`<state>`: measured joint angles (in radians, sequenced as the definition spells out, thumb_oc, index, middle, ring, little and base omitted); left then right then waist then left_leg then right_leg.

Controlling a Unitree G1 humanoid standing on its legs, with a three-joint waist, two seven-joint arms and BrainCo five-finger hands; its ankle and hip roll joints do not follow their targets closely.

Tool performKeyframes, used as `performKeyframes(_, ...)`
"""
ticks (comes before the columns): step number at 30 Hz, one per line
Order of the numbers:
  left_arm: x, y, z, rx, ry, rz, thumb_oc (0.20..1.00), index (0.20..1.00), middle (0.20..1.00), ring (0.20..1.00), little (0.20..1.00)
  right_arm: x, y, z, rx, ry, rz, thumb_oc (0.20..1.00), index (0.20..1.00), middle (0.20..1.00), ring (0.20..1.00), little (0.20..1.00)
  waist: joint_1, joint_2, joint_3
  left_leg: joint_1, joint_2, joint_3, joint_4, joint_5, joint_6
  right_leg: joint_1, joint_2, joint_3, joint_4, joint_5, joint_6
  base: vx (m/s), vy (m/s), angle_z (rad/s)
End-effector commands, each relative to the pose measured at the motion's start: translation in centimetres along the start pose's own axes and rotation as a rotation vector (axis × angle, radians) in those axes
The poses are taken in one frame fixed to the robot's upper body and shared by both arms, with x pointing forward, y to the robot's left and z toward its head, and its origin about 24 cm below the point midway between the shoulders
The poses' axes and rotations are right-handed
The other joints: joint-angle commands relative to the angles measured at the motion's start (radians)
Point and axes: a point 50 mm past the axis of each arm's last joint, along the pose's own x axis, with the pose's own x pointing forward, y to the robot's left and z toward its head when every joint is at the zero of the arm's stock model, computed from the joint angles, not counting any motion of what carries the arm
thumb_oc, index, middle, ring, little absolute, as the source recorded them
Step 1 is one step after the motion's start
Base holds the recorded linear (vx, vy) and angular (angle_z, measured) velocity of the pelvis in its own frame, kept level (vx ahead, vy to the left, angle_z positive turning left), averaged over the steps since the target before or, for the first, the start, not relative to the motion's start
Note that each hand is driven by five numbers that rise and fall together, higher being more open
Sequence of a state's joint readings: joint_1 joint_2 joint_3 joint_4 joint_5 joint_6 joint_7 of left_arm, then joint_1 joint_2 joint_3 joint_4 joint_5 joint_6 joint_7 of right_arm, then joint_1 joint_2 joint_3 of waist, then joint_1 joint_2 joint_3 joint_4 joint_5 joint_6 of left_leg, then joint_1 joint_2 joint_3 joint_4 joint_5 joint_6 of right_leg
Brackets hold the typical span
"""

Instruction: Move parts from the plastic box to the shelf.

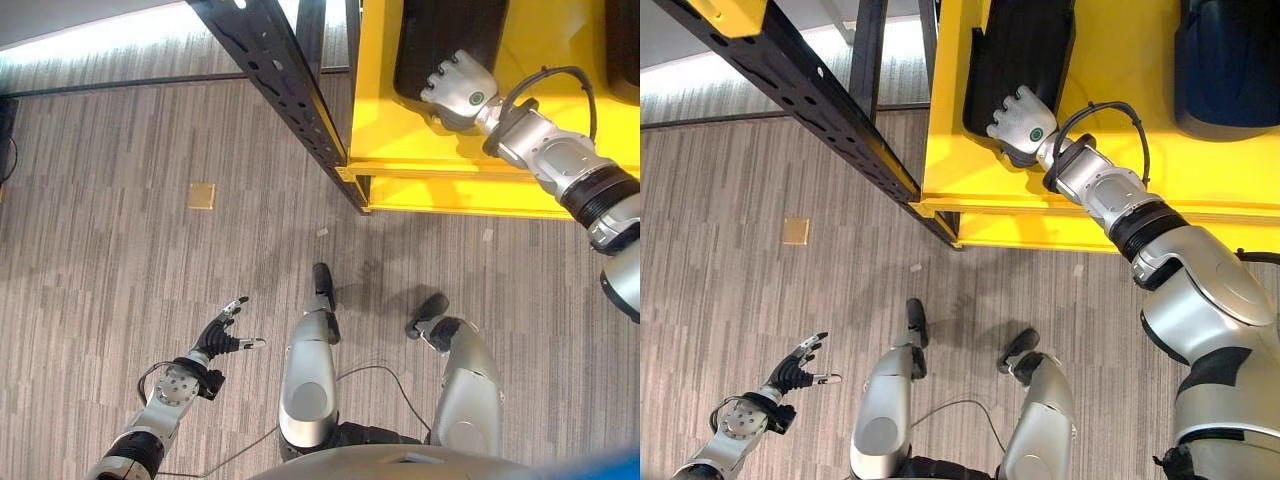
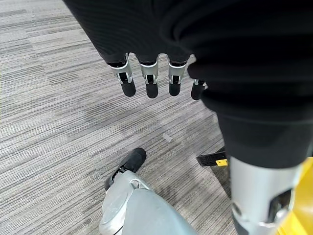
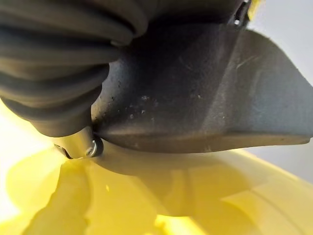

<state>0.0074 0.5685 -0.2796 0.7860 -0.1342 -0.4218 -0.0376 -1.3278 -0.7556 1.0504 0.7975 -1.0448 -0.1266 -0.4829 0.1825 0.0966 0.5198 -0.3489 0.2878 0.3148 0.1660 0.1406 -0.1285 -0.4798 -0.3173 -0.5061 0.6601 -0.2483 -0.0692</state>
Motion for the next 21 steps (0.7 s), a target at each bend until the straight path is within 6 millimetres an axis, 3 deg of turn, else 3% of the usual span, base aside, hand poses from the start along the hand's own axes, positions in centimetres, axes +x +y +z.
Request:
performKeyframes(1,-0.58,0.29,-0.62,0.041,0.008,-0.02,1.0,1.0,1.0,1.0,1.0,0.21,-0.54,-1.42,-0.053,0.028,0.007,0.2,0.2,0.2,0.2,0.2,0.028,-0.011,0.0,0.001,0.093,0.019,0.05,-0.06,-0.045,-0.031,-0.048,0.085,0.022,0.011,0.172,0.0,0.0,0.0)
performKeyframes(21,-0.71,0.23,-0.93,0.043,0.016,-0.021,1.0,1.0,1.0,1.0,1.0,-0.12,-0.45,-1.78,-0.151,-0.02,-0.007,0.2,0.2,0.2,0.2,0.2,0.026,-0.013,0.0,0.001,0.092,0.017,0.059,-0.063,-0.043,-0.03,-0.045,0.088,0.034,0.005,0.17,0.0,0.0,0.0)
